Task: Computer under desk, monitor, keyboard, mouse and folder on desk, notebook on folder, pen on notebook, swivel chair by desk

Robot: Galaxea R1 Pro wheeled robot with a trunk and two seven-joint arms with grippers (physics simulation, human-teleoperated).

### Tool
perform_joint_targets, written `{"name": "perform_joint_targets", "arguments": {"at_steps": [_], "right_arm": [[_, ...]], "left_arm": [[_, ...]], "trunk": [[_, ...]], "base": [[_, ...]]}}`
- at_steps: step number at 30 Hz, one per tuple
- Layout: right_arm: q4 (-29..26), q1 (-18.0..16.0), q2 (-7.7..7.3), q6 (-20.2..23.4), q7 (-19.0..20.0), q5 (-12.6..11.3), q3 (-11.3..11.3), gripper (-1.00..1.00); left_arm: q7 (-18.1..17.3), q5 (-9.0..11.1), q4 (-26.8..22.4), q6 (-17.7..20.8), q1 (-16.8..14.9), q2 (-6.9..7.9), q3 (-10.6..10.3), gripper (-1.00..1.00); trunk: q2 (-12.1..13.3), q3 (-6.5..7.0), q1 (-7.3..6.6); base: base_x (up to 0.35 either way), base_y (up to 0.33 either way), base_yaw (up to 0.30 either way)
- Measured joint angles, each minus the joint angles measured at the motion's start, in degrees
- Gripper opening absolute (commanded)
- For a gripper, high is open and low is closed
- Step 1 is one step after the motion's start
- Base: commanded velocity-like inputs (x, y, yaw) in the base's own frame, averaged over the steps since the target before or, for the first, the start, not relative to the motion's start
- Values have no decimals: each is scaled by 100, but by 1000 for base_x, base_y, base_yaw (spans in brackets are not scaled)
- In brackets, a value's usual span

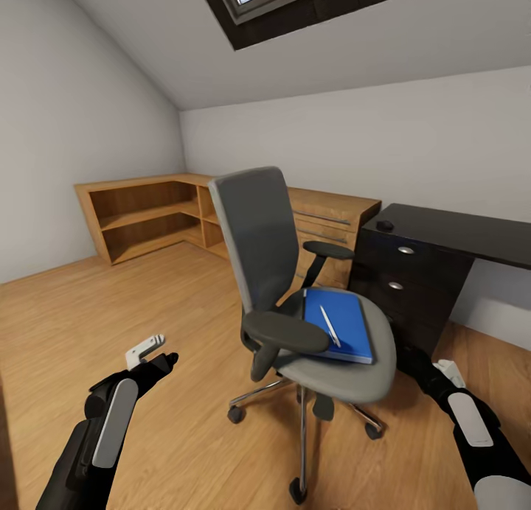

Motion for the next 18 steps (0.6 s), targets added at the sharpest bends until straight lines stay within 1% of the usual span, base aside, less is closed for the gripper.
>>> {"name": "perform_joint_targets", "arguments": {"at_steps": [1, 3, 7, 10, 11, 12, 13, 15, 18], "right_arm": [[1, 0, 11, 0, 1, 0, 0, 100], [-3, 0, 105, -4, -2, 15, 1, 100], [-4, -1, 180, -8, -7, 37, 5, 100], [4, -1, 233, -13, -10, 48, 12, 100], [8, -2, 262, -18, -28, 124, 0, 100], [11, -1, 293, -21, -29, 145, 6, 100], [8, -2, 328, -24, -16, 112, 59, 100], [6, -2, 350, -26, -12, 135, 138, 100], [9, -2, 358, -27, -12, 166, 187, 100]], "left_arm": [[2, 0, 0, 0, 0, 0, 0, 100], [2, 0, 0, 0, 0, 1, 0, 100], [2, 0, -1, -1, 1, 2, 1, 100], [2, 1, -2, -2, 1, 2, 1, 100], [5, 1, -4, 0, 2, 3, 3, 100], [7, 1, -5, 1, 3, 1, 3, 100], [7, -4, -3, 1, 2, 1, 2, 100], [8, -5, -2, 1, 1, 2, 1, 100], [9, -6, -2, 2, 2, -3, 1, 100]], "trunk": [[0, 0, 0], [0, 0, -1], [0, 0, -2], [0, 0, -2], [0, 0, -2], [0, -1, -2], [0, 0, -2], [0, 0, -2], [0, 0, -2]], "base": [[-65, 0, 5], [-37, 0, 45], [-18, 0, 137], [-5, 0, 234], [-2, 0, 259], [-1, 0, 268], [-1, 0, 271], [0, 0, 274], [0, 0, 276]]}}
